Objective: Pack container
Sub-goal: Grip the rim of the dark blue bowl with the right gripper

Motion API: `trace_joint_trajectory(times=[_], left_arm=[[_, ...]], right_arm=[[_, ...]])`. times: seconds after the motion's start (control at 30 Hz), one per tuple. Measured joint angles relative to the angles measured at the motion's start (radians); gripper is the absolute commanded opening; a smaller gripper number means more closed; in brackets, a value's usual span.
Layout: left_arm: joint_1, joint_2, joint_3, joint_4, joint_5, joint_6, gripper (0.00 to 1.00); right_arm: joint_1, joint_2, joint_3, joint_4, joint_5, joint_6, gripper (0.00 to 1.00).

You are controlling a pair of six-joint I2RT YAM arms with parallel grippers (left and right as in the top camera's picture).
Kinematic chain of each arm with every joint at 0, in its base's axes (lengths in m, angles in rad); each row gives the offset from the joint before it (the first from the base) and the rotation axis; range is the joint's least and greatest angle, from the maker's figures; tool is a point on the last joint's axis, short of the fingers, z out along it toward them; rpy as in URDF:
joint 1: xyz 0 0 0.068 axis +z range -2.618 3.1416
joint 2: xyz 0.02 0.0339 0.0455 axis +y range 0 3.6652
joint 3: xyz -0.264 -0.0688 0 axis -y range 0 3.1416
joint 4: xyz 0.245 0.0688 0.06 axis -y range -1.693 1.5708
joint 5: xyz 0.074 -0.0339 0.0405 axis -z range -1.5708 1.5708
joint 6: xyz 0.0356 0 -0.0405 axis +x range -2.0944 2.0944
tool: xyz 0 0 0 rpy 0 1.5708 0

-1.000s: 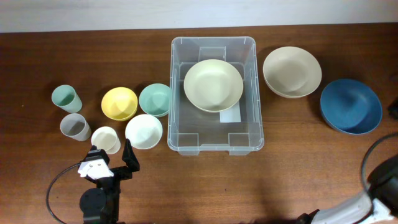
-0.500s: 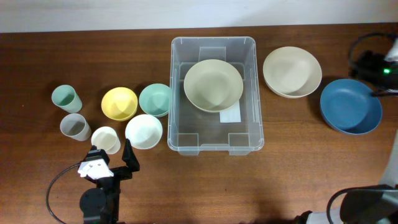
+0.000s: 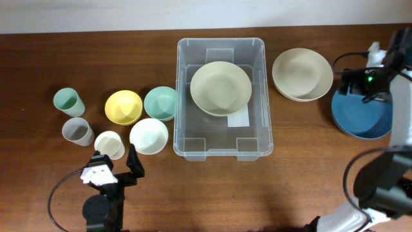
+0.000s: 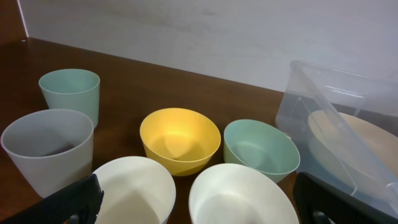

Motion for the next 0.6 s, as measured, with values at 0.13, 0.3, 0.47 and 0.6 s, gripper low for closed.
trace_joint_trajectory(times=[0.13,0.3,0.47,0.6], left_arm=[[0.0,0.0,0.0,0.0,0.0,0.0,1.0],[0.0,0.0,0.0,0.0,0.0,0.0,1.0],[0.0,0.0,0.0,0.0,0.0,0.0,1.0],[0.0,0.0,0.0,0.0,0.0,0.0,1.0]], right_arm=[[0.0,0.105,-0.016,0.017,0.022,-0.019,0.99],[0.0,0.203,-0.026,0.021,0.018,-0.026,0.99],[0.0,0.23,-0.029,0.024,0.017,-0.029,1.0],[0.001,0.231,-0.032,0.026,0.016,-0.034,0.97]])
